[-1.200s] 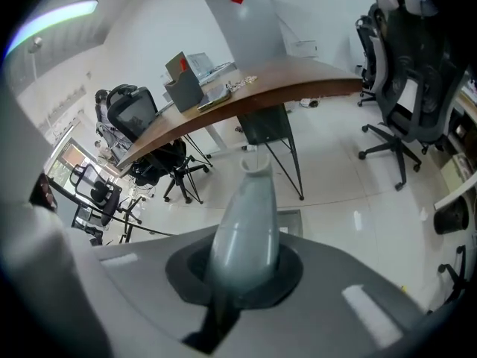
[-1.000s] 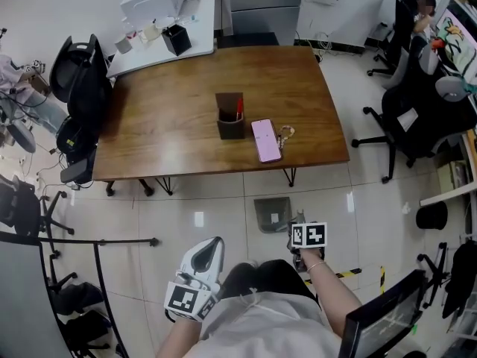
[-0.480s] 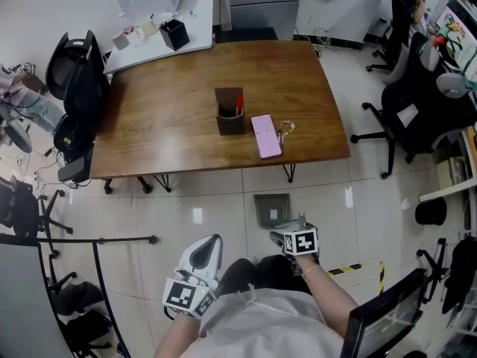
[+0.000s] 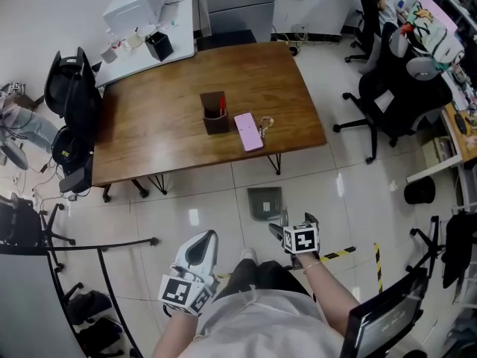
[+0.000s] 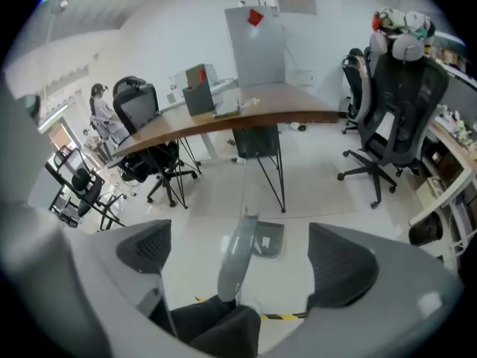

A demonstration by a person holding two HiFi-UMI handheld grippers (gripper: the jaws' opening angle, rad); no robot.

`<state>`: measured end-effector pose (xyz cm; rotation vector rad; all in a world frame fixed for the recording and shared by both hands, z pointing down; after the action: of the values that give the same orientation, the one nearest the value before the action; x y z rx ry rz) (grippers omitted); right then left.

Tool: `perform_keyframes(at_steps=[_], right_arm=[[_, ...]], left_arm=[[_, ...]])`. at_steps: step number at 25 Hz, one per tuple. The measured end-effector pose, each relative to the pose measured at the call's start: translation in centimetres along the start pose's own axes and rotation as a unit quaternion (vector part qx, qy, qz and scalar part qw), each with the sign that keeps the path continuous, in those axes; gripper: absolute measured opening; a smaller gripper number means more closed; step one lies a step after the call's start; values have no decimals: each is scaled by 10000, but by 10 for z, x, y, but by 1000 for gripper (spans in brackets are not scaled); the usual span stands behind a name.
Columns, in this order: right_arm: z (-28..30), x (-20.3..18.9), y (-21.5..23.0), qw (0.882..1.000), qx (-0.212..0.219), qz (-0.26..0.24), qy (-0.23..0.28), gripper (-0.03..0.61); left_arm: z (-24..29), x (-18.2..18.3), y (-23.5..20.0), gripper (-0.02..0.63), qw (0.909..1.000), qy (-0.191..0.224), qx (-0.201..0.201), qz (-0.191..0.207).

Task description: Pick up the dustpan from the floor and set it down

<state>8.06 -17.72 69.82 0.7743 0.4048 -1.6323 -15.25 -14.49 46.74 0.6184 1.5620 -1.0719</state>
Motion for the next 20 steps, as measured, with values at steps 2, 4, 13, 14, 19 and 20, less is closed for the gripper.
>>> perform_keyframes(at_steps=[2,4,13,14,19,20], right_arm=[[-27,18,-5,9991,48,108,416,506],[-62,44,-7,9941,149,416,990,328],[-264,99,-36,9279,1904,485,3168,2],[-281,92,-40,9244,1985,348,3238,2],[-338,52,-60,9120,2425,430,3281,2],[-347,43,-65,9083,2594,727,3201,2]], left_arm=[[-7,6,11,14,9999,102,-13,6],[-16,14,27,14,9997,251,-21,59],[-101,25,137,14,9967,747,-52,311],[-112,26,151,14,9963,803,-17,319],[-150,25,200,14,9954,891,-21,352],[-157,26,207,14,9954,891,-43,342]])
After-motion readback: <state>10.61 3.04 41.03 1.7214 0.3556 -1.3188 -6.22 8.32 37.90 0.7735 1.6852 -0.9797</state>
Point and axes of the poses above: the fingertips, and each gripper's own axes: z forward along the fingers, y to its right, x out of its top, the point moved 2 cm from there along -z, backward along the fingers, and after that the axes turned 14 degrees about y, right-handed, at the moved point
